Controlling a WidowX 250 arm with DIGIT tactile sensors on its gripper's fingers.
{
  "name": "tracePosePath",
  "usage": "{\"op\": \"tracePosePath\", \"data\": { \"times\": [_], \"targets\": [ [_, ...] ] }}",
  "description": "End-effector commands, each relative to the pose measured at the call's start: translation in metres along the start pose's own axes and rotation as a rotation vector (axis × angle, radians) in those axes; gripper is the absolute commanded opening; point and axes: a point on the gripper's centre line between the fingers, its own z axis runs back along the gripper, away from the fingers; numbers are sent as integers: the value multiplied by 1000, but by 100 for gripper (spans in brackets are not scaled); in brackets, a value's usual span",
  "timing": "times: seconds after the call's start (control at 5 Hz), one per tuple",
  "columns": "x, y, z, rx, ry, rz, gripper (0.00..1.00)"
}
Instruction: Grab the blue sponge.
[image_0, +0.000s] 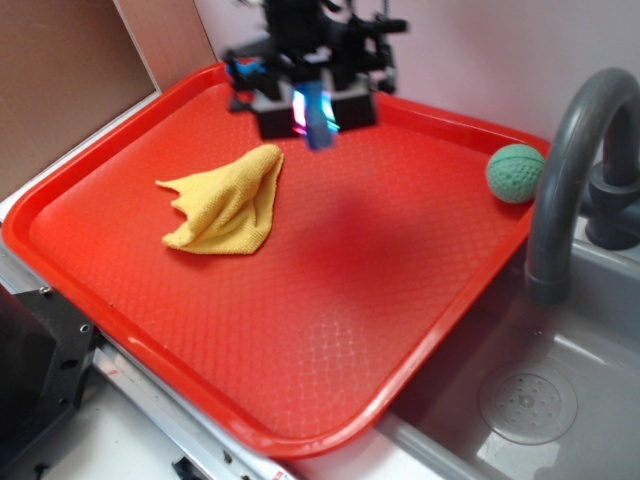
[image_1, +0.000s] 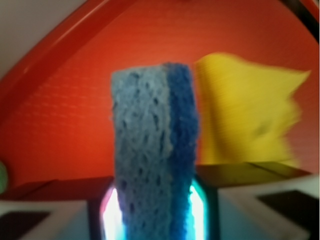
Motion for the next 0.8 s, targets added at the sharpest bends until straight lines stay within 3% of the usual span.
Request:
{"op": "tracePosePath", "data": {
  "times": [0.0,0.2,0.4,0.6],
  "targets": [
    [-9,44,103,-172,0,-222,0],
    [-21,69,128,-153,-59,-156,0],
    [-25,78,128,-217,-41,-138,0],
    [-22,72,127,-155,-58,-223,0]
  ]
}}
